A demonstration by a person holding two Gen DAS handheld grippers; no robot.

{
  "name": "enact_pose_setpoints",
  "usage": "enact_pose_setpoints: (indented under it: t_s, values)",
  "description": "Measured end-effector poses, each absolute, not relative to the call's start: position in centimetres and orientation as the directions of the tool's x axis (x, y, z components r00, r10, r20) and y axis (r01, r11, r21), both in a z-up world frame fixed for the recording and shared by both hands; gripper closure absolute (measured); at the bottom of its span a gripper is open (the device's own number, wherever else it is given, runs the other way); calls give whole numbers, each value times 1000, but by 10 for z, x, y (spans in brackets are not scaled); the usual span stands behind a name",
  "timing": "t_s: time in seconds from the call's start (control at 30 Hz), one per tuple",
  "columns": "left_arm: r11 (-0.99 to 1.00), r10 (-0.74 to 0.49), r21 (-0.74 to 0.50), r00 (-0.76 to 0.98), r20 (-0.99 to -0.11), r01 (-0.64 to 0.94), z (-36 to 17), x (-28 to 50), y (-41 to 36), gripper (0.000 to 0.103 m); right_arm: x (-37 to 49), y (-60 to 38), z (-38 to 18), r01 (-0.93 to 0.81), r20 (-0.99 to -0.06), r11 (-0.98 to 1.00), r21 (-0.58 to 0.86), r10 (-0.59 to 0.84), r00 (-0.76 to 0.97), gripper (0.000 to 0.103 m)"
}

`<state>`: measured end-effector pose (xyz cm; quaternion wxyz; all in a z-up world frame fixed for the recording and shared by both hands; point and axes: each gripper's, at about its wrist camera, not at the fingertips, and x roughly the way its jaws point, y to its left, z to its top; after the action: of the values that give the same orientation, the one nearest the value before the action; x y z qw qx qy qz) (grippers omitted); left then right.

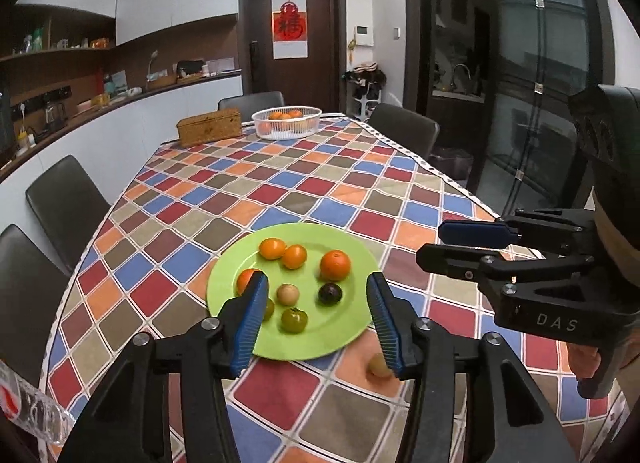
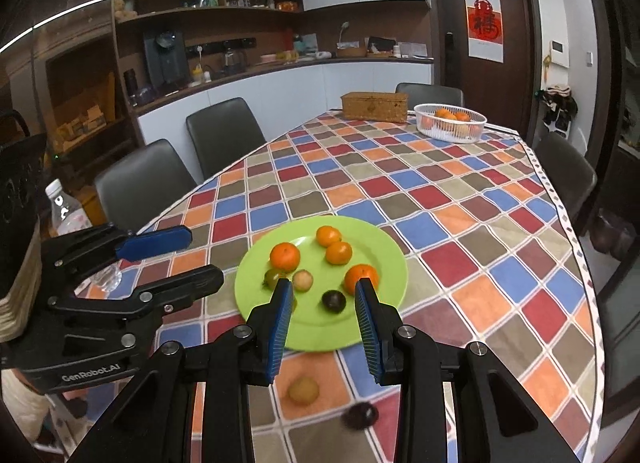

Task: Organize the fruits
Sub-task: 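Move both tools back toward the remaining brown fruit and plum, then grasp the brown fruit with the left tool while the right tool grasps the plum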

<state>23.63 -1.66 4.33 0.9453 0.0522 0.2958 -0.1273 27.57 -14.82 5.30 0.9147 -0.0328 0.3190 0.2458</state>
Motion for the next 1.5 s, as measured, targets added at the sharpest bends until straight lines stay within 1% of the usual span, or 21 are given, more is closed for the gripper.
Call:
enact_pose_setpoints:
  t_s: [0.07, 0.13, 0.23, 0.37, 0.57, 1.03, 1.2, 1.43, 1.5]
  values:
    - [959, -214, 29, 793, -571, 281, 42, 232, -21, 48, 268, -152, 50, -469, -604, 879, 90, 423, 676, 70]
    - [955, -225, 30, 789, -571, 294, 39, 227, -26, 48, 264, -156, 48, -468, -607, 879, 91, 422, 673, 69]
    - [947, -246, 31, 783, -571, 320, 34, 220, -33, 45, 256, -162, 43, -463, -613, 882, 87, 414, 673, 65]
    - [933, -276, 37, 776, -568, 358, 26, 212, -40, 43, 248, -169, 33, -456, -626, 887, 80, 400, 669, 64]
    - [920, -291, 50, 760, -581, 389, 9, 209, -48, 43, 239, -175, 13, -439, -655, 895, 77, 377, 655, 64]
    - [882, -324, 28, 648, -689, 471, -41, 231, -59, 43, 248, -180, -34, -406, -736, 907, 108, 348, 581, 64]
    - [877, -326, 8, 607, -725, 480, -58, 243, -59, 43, 256, -179, -48, -403, -761, 908, 110, 338, 554, 64]
    - [877, -318, 1, 582, -749, 480, -72, 257, -62, 43, 263, -178, -59, -405, -782, 907, 117, 336, 525, 64]
    - [879, -315, -6, 574, -756, 476, -76, 261, -63, 46, 264, -176, -61, -407, -784, 906, 115, 334, 522, 64]
